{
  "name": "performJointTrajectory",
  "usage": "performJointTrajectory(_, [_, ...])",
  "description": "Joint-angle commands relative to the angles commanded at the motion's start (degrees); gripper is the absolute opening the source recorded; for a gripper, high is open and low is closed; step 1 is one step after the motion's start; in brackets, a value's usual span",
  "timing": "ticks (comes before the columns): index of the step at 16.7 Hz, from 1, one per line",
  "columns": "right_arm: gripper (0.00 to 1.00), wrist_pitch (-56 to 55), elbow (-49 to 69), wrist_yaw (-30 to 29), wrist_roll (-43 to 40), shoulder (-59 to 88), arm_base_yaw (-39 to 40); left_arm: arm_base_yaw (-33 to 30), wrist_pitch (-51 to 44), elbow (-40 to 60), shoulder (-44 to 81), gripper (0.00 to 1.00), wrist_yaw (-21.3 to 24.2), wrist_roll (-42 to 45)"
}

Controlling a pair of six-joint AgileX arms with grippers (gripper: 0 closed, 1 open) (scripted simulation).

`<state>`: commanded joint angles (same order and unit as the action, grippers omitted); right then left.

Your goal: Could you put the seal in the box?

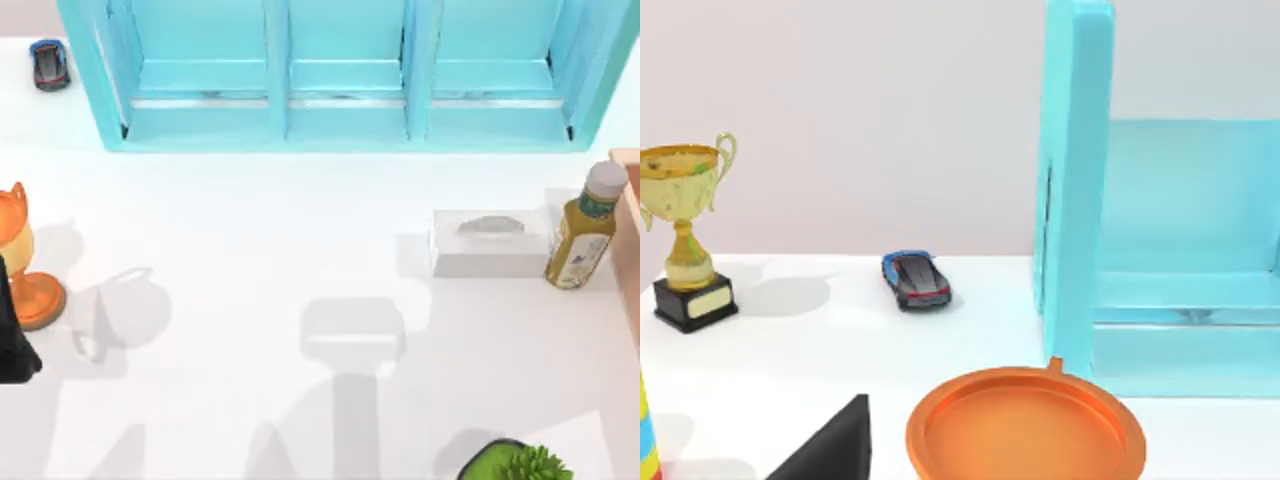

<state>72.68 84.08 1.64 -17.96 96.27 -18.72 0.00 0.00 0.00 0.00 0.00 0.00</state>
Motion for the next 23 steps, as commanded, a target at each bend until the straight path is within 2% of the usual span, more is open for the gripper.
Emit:
performJointTrajectory(7, [0.0,-12.61,-10.48,0.19,0.2,1.36,0.34,0.0,0.0,0.0,0.0,1.0,0.0,0.0])
performJointTrajectory(12, [0.0,-14.33,-12.09,0.08,0.32,1.97,0.27,0.0,0.0,0.0,0.0,1.0,0.0,0.0])
performJointTrajectory(23, [0.83,-14.33,-12.09,0.08,0.32,1.97,0.27,0.0,0.0,0.0,0.0,1.0,0.0,0.0])
